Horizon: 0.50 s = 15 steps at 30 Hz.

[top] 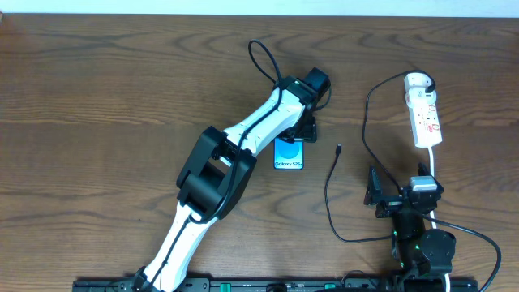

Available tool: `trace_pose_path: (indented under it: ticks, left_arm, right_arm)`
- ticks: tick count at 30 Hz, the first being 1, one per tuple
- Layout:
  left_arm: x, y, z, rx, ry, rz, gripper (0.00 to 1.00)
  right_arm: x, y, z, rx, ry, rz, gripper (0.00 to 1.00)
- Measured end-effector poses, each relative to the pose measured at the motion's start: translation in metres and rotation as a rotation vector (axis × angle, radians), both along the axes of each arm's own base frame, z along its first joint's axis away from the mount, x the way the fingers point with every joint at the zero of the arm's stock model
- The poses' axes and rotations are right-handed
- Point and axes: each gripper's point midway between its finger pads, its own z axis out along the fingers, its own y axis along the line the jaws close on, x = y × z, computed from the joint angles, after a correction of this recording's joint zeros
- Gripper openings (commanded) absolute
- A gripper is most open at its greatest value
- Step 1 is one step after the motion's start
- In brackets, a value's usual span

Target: Plug charger to phone and switch on socket

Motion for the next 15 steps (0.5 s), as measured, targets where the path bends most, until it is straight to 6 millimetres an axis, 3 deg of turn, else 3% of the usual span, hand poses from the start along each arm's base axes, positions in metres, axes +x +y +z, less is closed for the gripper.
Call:
trace_pose_path:
  ticks: [10,15]
  left_arm:
    - [-0.005,0.007,0.005,0.003,0.031,0.011,0.82]
    - [0.002,0.013,0.038,-0.098,0.033,0.043,0.82]
  right_arm:
    - [0.0,0.0,0.0,0.0,0.0,0.0,0.99]
    - [0.0,0.0,0.0,0.0,0.0,0.0,0.99]
